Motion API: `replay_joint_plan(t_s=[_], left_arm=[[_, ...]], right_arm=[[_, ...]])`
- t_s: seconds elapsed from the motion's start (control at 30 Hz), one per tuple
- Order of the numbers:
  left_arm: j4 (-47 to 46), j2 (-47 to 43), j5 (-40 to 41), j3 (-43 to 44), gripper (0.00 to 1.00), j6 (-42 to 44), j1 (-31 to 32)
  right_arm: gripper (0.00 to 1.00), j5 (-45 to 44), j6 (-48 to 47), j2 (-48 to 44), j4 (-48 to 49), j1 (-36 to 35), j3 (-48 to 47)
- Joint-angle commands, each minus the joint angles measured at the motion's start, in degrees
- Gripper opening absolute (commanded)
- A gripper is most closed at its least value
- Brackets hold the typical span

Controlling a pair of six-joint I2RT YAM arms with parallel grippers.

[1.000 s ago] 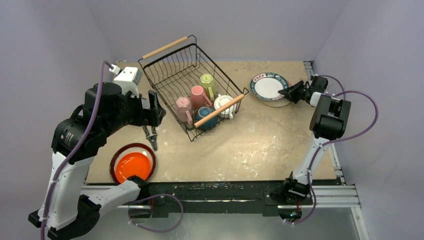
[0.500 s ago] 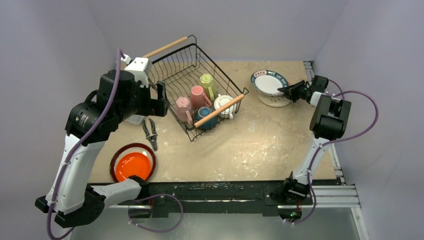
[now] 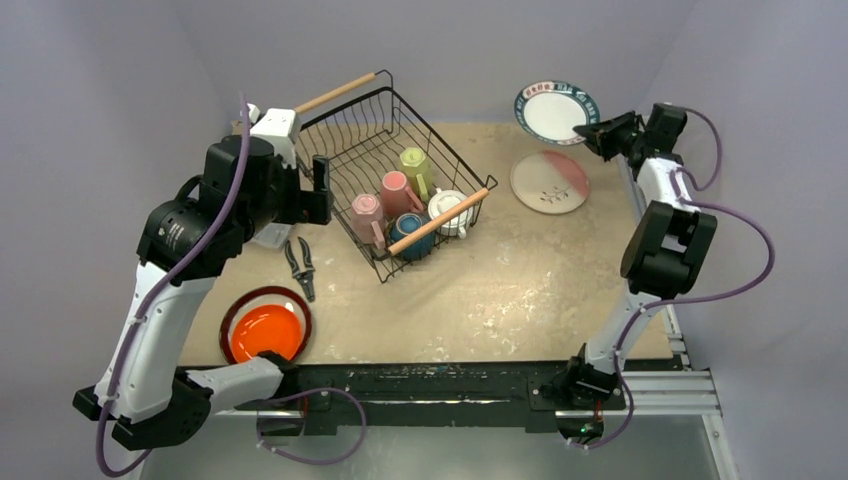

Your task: Load the mixed dishes into the dish rack

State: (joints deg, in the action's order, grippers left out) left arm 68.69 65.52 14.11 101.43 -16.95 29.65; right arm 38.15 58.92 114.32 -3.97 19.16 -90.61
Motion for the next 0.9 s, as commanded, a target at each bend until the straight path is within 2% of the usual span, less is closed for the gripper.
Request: replay_joint_plan(t_s=[0.0, 0.17, 0.3, 0.57, 0.87], left_arm=[[0.7, -4.1, 10.3, -1.1, 1.00, -1.9, -0.3], [2.1, -9.5, 15.8, -3.9, 1.00, -4.6, -0.3], [4.0, -10.6, 18.0, -3.7, 1.00, -5.7, -0.3], [6.6, -11.7, 14.2, -2.4, 1.00, -5.9, -0.3], [9.7, -14.5, 9.6, -0.8, 0.99, -3.5, -0.3]], right_arm=[[0.00, -1.8, -2.1, -5.9, -1.4, -3.8, -6.5], [0.00, -6.6, -5.0, -8.7, -4.1, -10.0, -9.8], [0.00, -11.6, -6.0, -11.6, -4.1, -14.8, -10.4], [0.00, -23.4, -7.5, -14.7, -1.8, -26.1, -12.9], [0.00, -36.5, -16.0, -8.5, -5.2, -39.2, -24.5]])
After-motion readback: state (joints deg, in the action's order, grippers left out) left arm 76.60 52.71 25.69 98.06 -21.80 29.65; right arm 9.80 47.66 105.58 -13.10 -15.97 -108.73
